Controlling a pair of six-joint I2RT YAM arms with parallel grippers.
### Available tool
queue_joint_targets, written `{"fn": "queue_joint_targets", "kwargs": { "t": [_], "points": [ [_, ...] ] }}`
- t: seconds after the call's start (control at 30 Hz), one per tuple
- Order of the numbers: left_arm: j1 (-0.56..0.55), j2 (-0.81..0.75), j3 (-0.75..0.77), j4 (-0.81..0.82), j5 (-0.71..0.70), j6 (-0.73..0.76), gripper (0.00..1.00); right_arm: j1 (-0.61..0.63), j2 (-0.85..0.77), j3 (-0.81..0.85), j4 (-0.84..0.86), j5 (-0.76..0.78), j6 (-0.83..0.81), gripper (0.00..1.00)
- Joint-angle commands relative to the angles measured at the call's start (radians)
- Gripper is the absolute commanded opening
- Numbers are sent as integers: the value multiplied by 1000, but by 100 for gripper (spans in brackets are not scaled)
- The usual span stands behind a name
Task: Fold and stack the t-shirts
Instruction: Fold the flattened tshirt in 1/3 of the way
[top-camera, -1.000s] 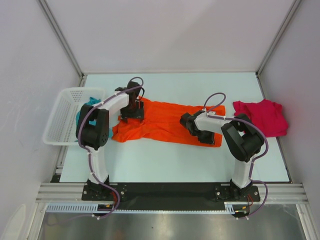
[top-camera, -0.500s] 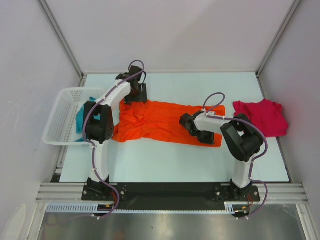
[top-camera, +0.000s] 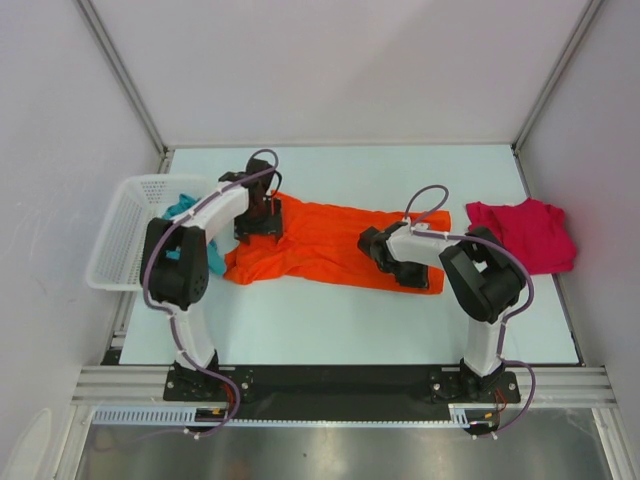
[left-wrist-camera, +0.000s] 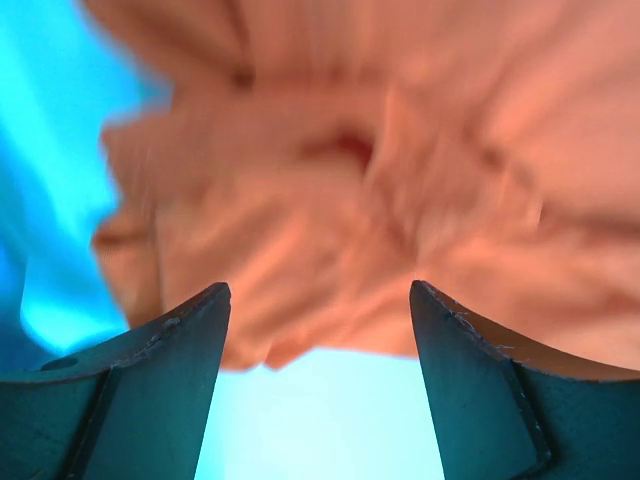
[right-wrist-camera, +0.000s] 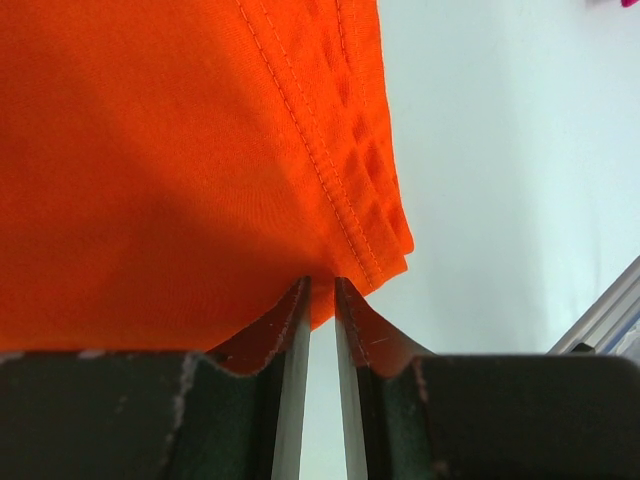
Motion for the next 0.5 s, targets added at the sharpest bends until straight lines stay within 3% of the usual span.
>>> {"fn": "queue_joint_targets", "kwargs": {
  "t": [0.0,0.13,0.47],
  "points": [
    [-13,-209,-106,29,5,-30,78,18,27,18,-6,15,18,22],
    [-15,-283,-171,37,-18,-38,78,27,38,19,-5,12,23,22],
    [-18,-149,-200,118,44,-55,78,44,44,28,-17,21,31,21]
  ]
}}
